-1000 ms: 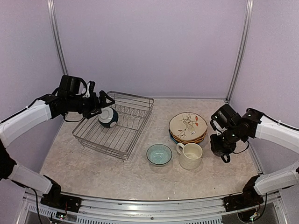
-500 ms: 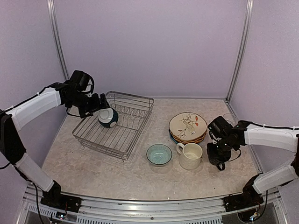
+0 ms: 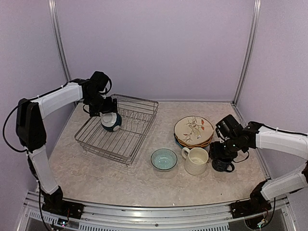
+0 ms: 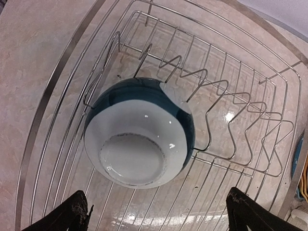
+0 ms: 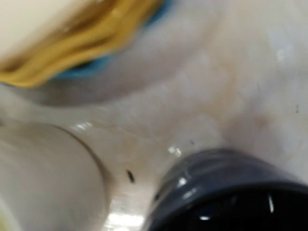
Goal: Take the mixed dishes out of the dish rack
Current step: Place the cup at the center of the board, then move the bowl to the dish rack.
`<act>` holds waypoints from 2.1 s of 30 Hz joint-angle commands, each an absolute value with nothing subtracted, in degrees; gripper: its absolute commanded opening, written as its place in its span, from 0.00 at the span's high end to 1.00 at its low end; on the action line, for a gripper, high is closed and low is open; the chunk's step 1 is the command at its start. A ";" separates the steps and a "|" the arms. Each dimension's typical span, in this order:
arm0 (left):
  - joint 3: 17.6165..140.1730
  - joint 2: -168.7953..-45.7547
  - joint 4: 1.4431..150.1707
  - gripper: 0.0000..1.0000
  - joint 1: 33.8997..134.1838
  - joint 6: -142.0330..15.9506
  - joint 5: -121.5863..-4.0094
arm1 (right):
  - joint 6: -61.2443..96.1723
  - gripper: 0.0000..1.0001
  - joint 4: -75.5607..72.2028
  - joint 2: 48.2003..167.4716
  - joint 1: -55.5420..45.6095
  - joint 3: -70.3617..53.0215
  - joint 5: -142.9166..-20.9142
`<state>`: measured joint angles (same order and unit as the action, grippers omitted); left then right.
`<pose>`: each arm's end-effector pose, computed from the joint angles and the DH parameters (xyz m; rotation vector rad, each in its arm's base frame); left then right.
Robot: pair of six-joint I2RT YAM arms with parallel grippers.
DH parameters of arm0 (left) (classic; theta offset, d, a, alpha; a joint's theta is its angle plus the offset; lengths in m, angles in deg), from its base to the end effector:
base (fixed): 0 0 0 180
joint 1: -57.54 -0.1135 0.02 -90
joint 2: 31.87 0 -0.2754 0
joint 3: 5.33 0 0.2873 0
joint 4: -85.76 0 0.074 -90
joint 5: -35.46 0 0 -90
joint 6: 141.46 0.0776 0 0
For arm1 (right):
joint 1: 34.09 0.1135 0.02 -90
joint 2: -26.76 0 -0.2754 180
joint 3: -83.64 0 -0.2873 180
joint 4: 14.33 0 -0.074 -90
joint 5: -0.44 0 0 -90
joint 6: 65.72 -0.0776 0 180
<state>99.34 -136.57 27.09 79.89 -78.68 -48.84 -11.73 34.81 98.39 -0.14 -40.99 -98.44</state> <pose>0.4244 -0.1662 0.2505 -0.1466 2.5949 -0.1877 0.2321 0.1418 0.1574 0.0942 2.6966 0.1656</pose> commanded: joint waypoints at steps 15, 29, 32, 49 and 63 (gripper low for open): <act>133.68 -161.47 17.14 0.01 74.70 -63.76 -66.87 | -5.83 0.02 38.32 91.61 -0.44 -29.22 -98.88; 138.76 -167.90 4.20 0.02 73.61 -62.62 -77.01 | -1.04 0.00 36.25 94.96 -0.43 -21.03 -97.94; 132.78 -163.77 6.98 0.04 73.76 -63.11 -79.45 | -0.22 0.00 35.09 95.77 -0.44 -20.25 -97.28; 105.95 -140.79 9.79 0.13 79.01 -67.88 -81.20 | 3.00 0.00 28.82 105.87 1.19 -11.27 -89.72; 90.22 -127.57 17.04 0.05 79.16 -78.49 -68.65 | 0.05 0.00 19.72 122.60 10.57 1.36 -83.52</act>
